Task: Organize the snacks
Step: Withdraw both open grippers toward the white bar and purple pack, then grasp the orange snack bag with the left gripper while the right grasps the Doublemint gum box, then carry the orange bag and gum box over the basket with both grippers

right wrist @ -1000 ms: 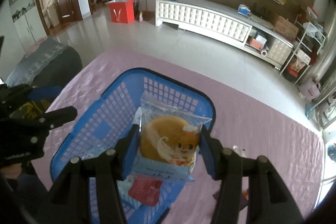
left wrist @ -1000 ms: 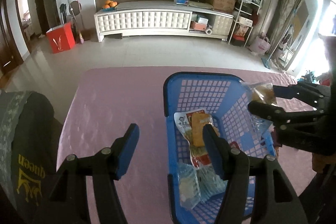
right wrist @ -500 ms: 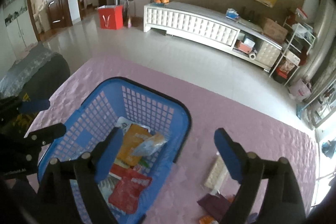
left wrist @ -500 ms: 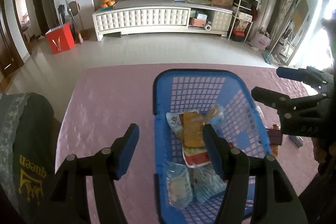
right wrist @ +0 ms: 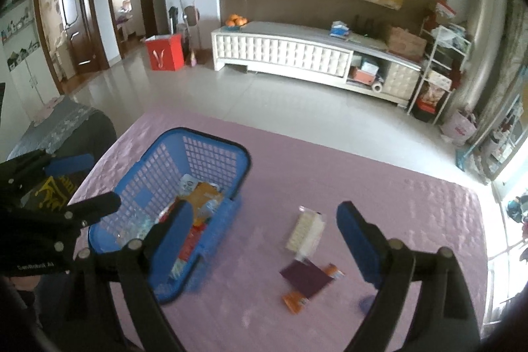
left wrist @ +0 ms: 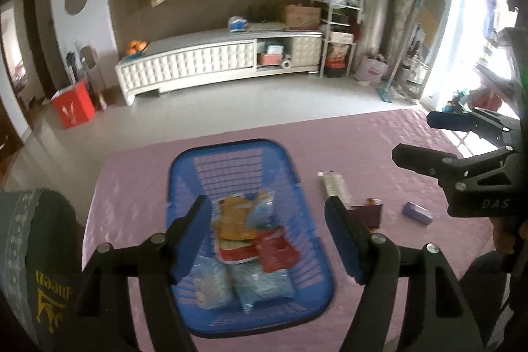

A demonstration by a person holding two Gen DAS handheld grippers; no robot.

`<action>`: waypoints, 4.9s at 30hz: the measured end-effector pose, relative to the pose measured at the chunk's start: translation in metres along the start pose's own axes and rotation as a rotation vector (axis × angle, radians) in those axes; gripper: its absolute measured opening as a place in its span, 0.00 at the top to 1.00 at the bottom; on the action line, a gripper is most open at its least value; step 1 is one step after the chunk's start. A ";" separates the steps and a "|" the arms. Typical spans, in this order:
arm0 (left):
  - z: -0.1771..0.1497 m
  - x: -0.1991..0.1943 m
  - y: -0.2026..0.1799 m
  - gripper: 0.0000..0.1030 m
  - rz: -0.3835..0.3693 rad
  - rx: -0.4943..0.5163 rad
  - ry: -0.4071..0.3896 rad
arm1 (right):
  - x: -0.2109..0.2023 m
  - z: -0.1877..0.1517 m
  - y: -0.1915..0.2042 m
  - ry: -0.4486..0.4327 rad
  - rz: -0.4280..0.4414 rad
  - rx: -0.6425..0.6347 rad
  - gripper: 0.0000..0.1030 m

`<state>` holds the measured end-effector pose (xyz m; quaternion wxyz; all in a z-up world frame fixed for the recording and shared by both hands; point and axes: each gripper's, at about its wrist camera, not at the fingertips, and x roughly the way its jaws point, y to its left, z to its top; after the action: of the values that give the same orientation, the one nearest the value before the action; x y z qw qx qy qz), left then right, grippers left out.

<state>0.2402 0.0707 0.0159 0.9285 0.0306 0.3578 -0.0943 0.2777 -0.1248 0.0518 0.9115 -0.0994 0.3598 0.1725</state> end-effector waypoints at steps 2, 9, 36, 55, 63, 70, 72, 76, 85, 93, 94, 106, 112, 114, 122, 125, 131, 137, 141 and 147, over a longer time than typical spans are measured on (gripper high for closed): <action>0.002 -0.002 -0.019 0.31 -0.016 0.026 -0.007 | -0.009 -0.008 -0.007 -0.006 -0.015 0.011 0.11; 0.001 0.007 -0.071 0.28 -0.063 0.086 0.011 | -0.030 -0.033 -0.035 -0.006 -0.054 0.040 0.11; -0.062 0.147 -0.177 0.29 -0.137 0.088 0.277 | 0.038 -0.159 -0.156 0.247 -0.034 0.083 0.11; -0.081 0.244 -0.187 0.68 -0.147 0.120 0.408 | 0.109 -0.205 -0.187 0.317 0.052 0.131 0.28; -0.080 0.246 -0.192 0.81 -0.155 0.147 0.402 | 0.110 -0.211 -0.195 0.321 0.024 0.120 0.44; -0.093 0.228 -0.207 0.86 -0.219 0.149 0.396 | 0.109 -0.209 -0.170 0.300 -0.019 0.020 0.63; -0.101 0.218 -0.213 0.86 -0.229 0.163 0.389 | 0.106 -0.211 -0.167 0.306 -0.030 0.029 0.64; -0.114 0.202 -0.214 0.86 -0.229 0.149 0.390 | 0.103 -0.212 -0.161 0.325 -0.026 0.067 0.64; -0.108 0.157 -0.192 0.86 -0.202 0.129 0.318 | 0.070 -0.215 -0.143 0.340 0.018 0.162 0.65; -0.097 0.117 -0.168 0.86 -0.175 0.099 0.241 | 0.029 -0.183 -0.106 0.271 0.007 0.106 0.65; -0.095 0.110 -0.163 0.86 -0.172 0.095 0.231 | 0.026 -0.180 -0.103 0.265 0.008 0.101 0.65; -0.078 0.045 -0.108 0.86 -0.121 0.054 0.112 | -0.015 -0.129 -0.040 0.148 0.038 -0.003 0.65; -0.073 0.019 -0.063 0.86 -0.074 0.010 0.075 | -0.022 -0.105 -0.005 0.102 0.093 -0.051 0.65; -0.073 0.011 -0.048 0.86 -0.051 0.001 0.065 | -0.022 -0.097 0.004 0.090 0.107 -0.064 0.65; -0.074 -0.002 0.008 0.86 0.010 -0.037 0.061 | 0.001 -0.068 0.046 0.069 0.171 -0.121 0.65; -0.075 -0.001 0.027 0.86 0.033 -0.045 0.071 | 0.013 -0.061 0.061 0.072 0.189 -0.131 0.64; -0.075 0.009 0.055 0.86 0.050 -0.088 0.091 | 0.034 -0.049 0.081 0.089 0.218 -0.151 0.65; -0.079 0.028 0.071 0.86 0.034 -0.120 0.115 | 0.057 -0.042 0.096 0.122 0.220 -0.175 0.65; -0.082 0.042 0.075 0.86 0.019 -0.128 0.136 | 0.068 -0.041 0.104 0.143 0.219 -0.190 0.64; -0.086 0.055 0.074 0.86 0.004 -0.110 0.151 | 0.081 -0.046 0.109 0.187 0.219 -0.198 0.64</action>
<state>0.2382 0.1455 -0.0857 0.8994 -0.0129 0.4314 -0.0699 0.2624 -0.0189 -0.0432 0.8356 -0.1646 0.4329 0.2956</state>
